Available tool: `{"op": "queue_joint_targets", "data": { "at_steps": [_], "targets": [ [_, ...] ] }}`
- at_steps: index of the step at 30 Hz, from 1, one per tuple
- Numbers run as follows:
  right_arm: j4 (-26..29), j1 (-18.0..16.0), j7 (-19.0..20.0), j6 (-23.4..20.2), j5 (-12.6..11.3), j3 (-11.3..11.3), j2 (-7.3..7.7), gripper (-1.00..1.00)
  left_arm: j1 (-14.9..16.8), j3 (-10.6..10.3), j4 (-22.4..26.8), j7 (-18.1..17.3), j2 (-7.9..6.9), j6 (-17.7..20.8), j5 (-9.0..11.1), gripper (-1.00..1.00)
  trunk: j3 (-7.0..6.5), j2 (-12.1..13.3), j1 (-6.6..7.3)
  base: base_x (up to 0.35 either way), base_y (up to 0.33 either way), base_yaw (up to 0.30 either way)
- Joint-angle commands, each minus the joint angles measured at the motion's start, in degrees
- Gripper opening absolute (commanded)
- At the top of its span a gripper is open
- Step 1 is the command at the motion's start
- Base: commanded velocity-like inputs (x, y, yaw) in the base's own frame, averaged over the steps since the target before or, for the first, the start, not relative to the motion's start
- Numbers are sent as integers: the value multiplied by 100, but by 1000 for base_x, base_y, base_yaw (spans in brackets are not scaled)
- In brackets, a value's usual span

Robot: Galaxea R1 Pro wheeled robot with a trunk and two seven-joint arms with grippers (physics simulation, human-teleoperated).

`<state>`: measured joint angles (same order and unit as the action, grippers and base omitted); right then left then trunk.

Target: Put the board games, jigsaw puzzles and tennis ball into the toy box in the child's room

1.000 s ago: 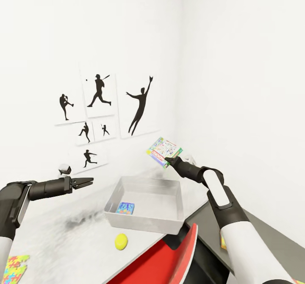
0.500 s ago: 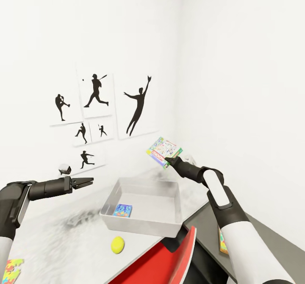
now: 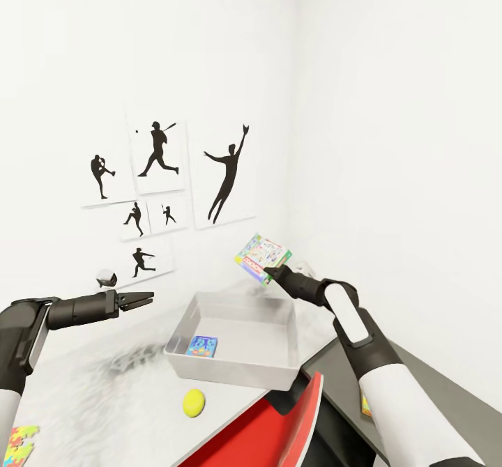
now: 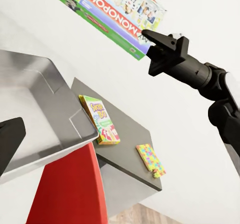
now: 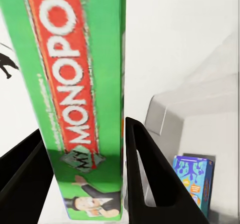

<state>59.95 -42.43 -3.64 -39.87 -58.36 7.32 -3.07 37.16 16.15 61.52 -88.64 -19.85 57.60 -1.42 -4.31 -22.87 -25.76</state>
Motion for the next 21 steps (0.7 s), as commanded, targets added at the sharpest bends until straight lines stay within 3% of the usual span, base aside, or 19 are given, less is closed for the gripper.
{"op": "queue_joint_targets", "data": {
  "at_steps": [1, 8, 15, 21],
  "targets": [
    [-23, -2, -38, -20, -59, 3, 0, -100, 1, 2, 0, -28, 1, 62, -16, 100, 3, -5, -2, 0, 0, 0],
    [-379, -2, -52, -180, -62, 20, 1, -100, 1, 2, 0, -31, -2, 59, -16, 100, 3, -5, -2, 0, 0, 0],
    [-980, -13, -76, -630, -62, 9, 0, -100, 1, 5, 0, -45, -3, 51, -13, 100, 3, -5, -2, 0, 0, 0],
    [-1109, -68, -740, -1123, -94, -12, -3, -100, 1, 10, 0, -66, -10, 50, -10, 100, 3, -5, -2, 0, 0, 0]
  ]
}}
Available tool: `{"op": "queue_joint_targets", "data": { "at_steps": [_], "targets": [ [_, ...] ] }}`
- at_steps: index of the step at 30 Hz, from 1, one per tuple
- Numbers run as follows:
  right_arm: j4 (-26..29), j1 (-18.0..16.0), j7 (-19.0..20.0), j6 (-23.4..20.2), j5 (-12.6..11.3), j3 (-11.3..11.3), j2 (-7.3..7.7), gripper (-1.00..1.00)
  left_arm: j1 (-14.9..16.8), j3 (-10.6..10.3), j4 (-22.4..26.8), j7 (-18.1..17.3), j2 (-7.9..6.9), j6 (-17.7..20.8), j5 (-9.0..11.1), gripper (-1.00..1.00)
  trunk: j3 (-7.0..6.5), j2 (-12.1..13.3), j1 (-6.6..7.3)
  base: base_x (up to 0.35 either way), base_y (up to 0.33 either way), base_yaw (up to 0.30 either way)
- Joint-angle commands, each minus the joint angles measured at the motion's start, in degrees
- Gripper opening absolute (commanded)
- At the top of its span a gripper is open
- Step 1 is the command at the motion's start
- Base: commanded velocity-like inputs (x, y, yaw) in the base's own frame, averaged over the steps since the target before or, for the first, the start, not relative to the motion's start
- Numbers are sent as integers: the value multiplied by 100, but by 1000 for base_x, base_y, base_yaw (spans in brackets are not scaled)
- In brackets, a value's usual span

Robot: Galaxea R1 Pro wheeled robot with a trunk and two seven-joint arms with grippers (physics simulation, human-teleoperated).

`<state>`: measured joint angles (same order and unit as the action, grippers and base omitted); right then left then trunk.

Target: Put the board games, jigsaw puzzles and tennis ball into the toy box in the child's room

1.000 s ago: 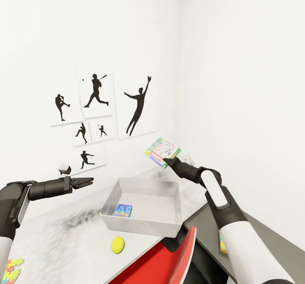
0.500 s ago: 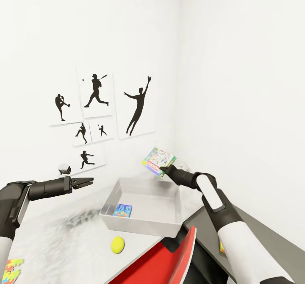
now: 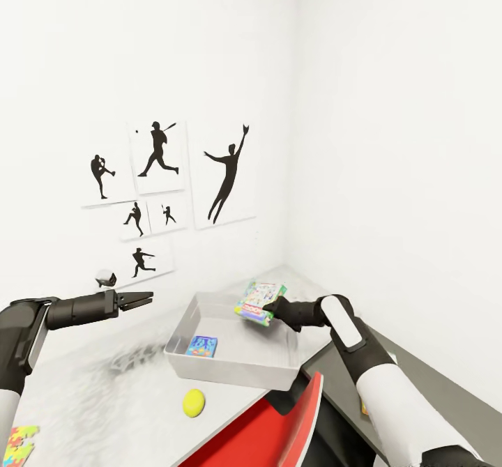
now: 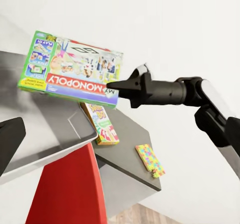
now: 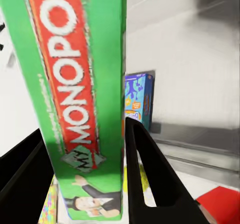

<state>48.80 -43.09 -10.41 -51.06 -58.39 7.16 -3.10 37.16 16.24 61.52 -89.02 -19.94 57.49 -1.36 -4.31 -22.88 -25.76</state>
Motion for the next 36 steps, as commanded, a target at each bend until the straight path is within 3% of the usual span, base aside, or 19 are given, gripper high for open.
{"op": "queue_joint_targets", "data": {
  "at_steps": [1, 9, 16, 24, 29, 36],
  "targets": [
    [0, -18, -206, -59, -98, 1, -4, -100, 1, 2, 0, -34, -4, 60, -15, 100, 3, -4, -2, 0, 0, 0],
    [-236, -325, -549, -600, -100, -4, -67, -100, 0, 10, 0, -59, -26, 60, -13, 100, 3, -4, -2, 0, 0, 0],
    [-1451, -860, -730, -675, -87, -4, -200, -100, 1, 18, 0, -71, -43, 60, 13, 100, 3, -4, -2, 0, 0, 0],
    [-1818, -1014, -750, -706, -68, 4, -238, -100, 1, 20, 0, -72, -45, 60, 22, 100, 3, -4, -2, 0, 0, 0],
    [-2403, -1233, -743, -749, -58, 5, -254, -100, 1, 20, 0, -72, -45, 60, 22, 100, 3, -4, -2, 0, 0, 0],
    [-2556, -1302, -749, -763, -50, 6, -261, -100, 1, 20, 0, -72, -45, 60, 24, 100, 3, -4, -2, 0, 0, 0]
  ]
}}
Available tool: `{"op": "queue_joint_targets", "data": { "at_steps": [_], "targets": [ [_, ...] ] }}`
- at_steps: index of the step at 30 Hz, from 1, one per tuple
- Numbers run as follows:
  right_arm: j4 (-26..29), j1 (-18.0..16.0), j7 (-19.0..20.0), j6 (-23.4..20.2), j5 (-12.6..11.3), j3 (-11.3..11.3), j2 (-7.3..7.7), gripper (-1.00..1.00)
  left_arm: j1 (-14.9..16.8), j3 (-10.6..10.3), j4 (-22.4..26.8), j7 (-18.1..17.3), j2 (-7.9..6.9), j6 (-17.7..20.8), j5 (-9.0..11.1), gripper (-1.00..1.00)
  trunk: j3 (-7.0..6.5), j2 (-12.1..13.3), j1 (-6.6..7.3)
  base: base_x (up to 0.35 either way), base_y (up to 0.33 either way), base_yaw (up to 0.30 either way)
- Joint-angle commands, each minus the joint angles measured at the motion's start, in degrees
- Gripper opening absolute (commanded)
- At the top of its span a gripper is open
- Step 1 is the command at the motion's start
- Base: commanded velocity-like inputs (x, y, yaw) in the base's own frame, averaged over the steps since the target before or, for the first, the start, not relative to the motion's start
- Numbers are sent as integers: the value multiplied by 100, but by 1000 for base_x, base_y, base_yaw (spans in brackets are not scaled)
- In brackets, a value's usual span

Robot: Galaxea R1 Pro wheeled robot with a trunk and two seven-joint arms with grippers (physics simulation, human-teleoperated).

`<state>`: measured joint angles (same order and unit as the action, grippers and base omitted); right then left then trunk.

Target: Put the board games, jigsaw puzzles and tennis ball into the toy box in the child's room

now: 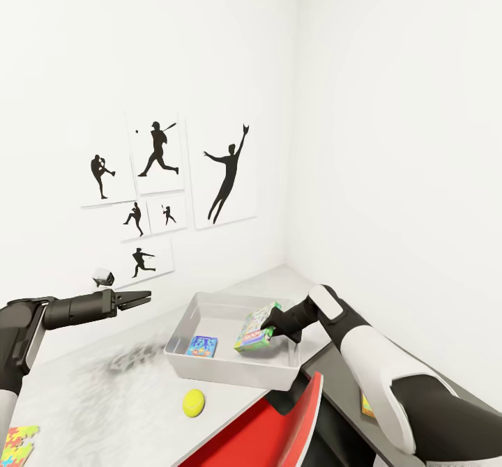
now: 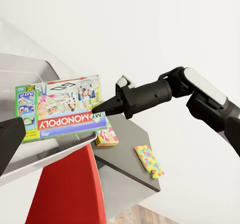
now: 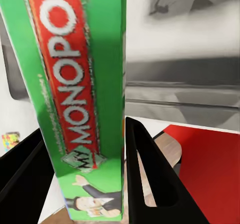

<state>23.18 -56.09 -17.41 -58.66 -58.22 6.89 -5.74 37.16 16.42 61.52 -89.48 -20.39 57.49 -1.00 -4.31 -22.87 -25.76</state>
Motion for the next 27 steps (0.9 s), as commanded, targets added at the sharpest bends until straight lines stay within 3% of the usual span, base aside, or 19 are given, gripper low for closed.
{"op": "queue_joint_targets", "data": {
  "at_steps": [1, 24, 25, 27],
  "targets": [
    [-7, -6, -49, -4, -67, 32, 3, -100, 1, 1, 1, -25, -1, 60, -11, 100, 3, -5, -2, 0, 0, 0],
    [-59, -16, -44, 23, -55, 49, 3, -100, 1, -16, 1, -5, 17, 60, -13, 100, 3, -5, -2, 0, 0, 0],
    [-59, -16, -44, 26, -49, 49, 3, 100, 1, -16, 1, -8, 17, 60, -12, 100, 3, -5, -2, 0, 0, 0],
    [-58, -16, -44, 41, 21, 49, 3, 100, 1, -16, 1, -12, 17, 60, -11, 100, 3, -5, -2, 0, 0, 0]
  ]
}}
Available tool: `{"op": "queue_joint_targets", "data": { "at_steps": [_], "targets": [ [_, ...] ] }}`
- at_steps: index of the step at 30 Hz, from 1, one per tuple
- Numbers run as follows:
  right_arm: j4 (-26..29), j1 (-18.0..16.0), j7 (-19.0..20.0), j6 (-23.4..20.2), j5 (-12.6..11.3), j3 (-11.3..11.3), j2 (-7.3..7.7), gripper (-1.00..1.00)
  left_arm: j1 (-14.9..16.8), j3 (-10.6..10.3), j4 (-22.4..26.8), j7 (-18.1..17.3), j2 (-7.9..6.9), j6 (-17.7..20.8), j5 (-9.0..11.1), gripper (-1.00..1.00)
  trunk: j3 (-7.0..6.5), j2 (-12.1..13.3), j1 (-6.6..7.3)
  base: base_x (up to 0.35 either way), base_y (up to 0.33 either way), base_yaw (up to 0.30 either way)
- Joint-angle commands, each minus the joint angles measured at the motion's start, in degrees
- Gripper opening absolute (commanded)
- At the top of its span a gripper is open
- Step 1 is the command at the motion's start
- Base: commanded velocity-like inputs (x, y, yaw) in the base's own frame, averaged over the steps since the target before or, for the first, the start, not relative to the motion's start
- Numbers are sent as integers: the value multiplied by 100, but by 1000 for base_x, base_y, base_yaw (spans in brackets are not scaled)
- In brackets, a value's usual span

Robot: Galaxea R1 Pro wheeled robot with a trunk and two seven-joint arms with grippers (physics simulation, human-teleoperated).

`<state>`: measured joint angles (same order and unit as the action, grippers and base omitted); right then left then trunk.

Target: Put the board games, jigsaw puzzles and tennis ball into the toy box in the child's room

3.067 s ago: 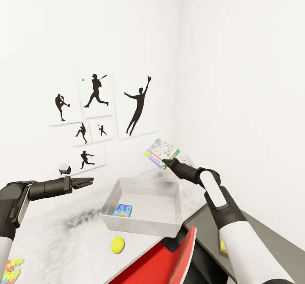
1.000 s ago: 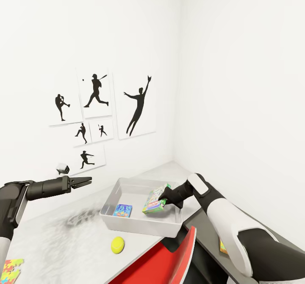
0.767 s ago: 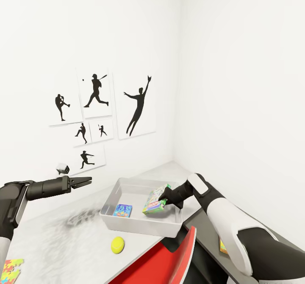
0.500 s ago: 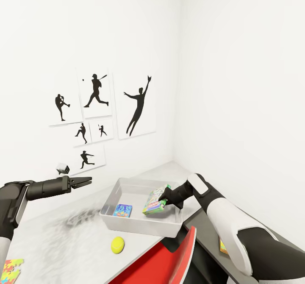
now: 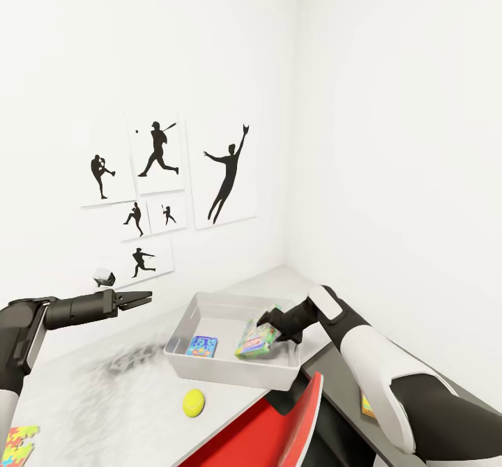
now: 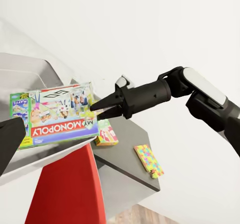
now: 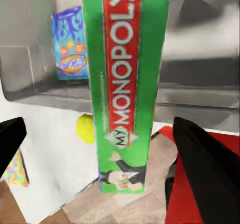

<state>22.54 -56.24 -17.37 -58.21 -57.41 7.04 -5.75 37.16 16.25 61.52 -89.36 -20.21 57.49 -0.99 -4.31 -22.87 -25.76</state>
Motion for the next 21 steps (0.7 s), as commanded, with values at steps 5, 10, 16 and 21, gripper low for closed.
{"op": "queue_joint_targets", "data": {
  "at_steps": [5, 10, 16, 21],
  "targets": [
    [12, -1, -45, 10, 13, 34, 4, 100, 1, 2, 1, -29, -1, 60, -7, 100, 3, -5, -2, 0, 0, 0],
    [14, -1, -43, 18, 26, 34, 4, 100, 1, 2, 1, -29, -1, 60, -7, 100, 3, -5, -2, 0, 0, 0],
    [17, -1, -39, 33, 28, 34, 14, 100, 1, 3, 1, -29, -1, 60, -13, 100, 3, -5, -2, 0, 0, 0],
    [111, 2, -10, 52, 24, 41, 31, 100, 1, 9, 1, -29, -2, 60, -14, 100, 3, -5, -2, 0, 0, 0]
  ]
}}
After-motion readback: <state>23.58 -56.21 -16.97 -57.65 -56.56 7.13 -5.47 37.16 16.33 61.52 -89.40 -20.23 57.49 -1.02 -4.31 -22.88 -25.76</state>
